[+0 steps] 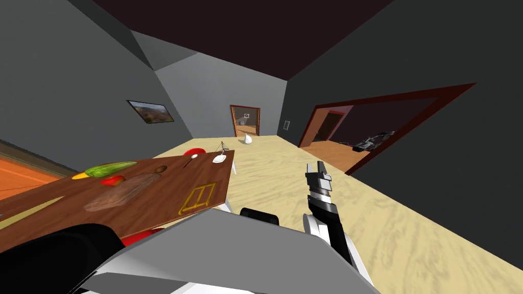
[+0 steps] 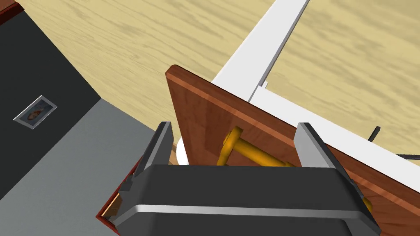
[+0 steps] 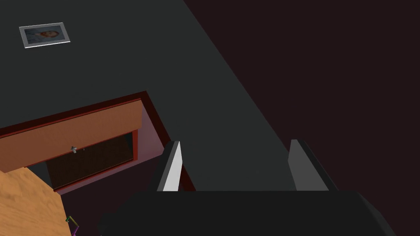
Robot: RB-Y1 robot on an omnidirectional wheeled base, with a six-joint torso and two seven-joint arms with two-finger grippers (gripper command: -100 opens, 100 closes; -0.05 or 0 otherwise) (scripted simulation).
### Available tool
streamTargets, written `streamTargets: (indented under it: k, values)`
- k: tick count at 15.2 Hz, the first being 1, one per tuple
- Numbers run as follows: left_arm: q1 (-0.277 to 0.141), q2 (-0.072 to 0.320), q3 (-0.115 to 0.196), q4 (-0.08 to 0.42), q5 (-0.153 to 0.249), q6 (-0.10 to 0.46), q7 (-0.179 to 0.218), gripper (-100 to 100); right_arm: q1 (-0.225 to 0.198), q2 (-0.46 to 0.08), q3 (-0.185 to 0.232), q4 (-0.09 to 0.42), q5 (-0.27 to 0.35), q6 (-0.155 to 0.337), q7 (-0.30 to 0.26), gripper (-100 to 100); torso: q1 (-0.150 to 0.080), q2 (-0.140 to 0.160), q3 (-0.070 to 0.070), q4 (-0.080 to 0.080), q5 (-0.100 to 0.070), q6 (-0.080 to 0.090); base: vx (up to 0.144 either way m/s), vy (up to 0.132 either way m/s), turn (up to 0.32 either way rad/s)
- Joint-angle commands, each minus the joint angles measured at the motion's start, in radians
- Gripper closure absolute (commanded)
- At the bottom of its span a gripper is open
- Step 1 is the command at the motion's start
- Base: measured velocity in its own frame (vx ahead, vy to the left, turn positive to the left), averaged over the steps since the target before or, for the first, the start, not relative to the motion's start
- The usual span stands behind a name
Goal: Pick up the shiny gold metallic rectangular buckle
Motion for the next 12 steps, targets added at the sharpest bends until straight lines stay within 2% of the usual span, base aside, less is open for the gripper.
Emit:
streamTargets:
  k: [1, 2, 3, 4, 5, 6, 8, 9, 12]
  values:
    - [0.016, 0.050, -0.027, 0.050, 0.014, 0.001, -0.001, -100, 0.000, 0.000, 0.000, 0.000, 0.000, 0.000, 0.000, 0, 0.000, 0.000, 0.000, 0.000, 0.000, 0.000, 0.142, -0.056, -0.087]
    - [0.016, 0.050, -0.027, 0.063, 0.014, 0.001, -0.001, -100, 0.000, 0.000, 0.000, 0.000, 0.000, 0.000, 0.000, 0, 0.001, -0.001, -0.001, 0.000, 0.000, 0.000, 0.150, -0.048, -0.086]
    - [0.030, 0.077, -0.045, 0.090, 0.022, 0.008, -0.006, -100, 0.000, 0.000, 0.000, 0.000, 0.000, 0.000, 0.000, 0, 0.001, -0.002, -0.001, 0.000, 0.000, 0.000, 0.184, -0.042, -0.117]
    - [0.030, 0.077, -0.045, 0.099, 0.022, 0.008, -0.006, -100, 0.000, 0.000, 0.000, 0.000, 0.000, 0.000, 0.000, 0, 0.002, -0.004, -0.002, -0.001, 0.001, 0.000, 0.176, -0.045, -0.102]
    - [0.043, 0.102, -0.062, 0.131, 0.030, 0.014, -0.011, -100, 0.000, 0.000, 0.000, 0.000, 0.000, 0.000, 0.000, 0, 0.002, -0.004, -0.002, -0.001, 0.000, 0.000, 0.160, -0.031, -0.110]
    - [0.043, 0.102, -0.062, 0.133, 0.030, 0.014, -0.011, -100, 0.000, 0.000, 0.000, 0.000, 0.000, 0.000, 0.000, 0, 0.002, -0.004, -0.002, -0.001, 0.000, 0.000, 0.144, -0.027, -0.089]
    - [0.063, 0.142, -0.095, 0.192, 0.045, 0.026, -0.019, -100, 0.000, 0.000, 0.000, 0.000, 0.000, 0.000, 0.000, 0, 0.002, -0.003, -0.002, -0.001, 0.001, 0.000, 0.175, -0.027, -0.146]
    - [0.063, 0.142, -0.095, 0.196, 0.045, 0.026, -0.019, -100, 0.000, 0.000, 0.000, 0.000, 0.000, 0.000, 0.000, 0, 0.003, -0.005, -0.003, -0.001, 0.001, 0.001, 0.207, -0.005, -0.133]
    - [0.077, 0.171, -0.127, 0.249, 0.057, 0.037, -0.027, -100, 0.000, 0.000, 0.000, 0.000, 0.000, 0.000, 0.000, 0, 0.004, -0.006, -0.004, -0.001, 0.001, 0.001, 0.191, 0.000, -0.092]
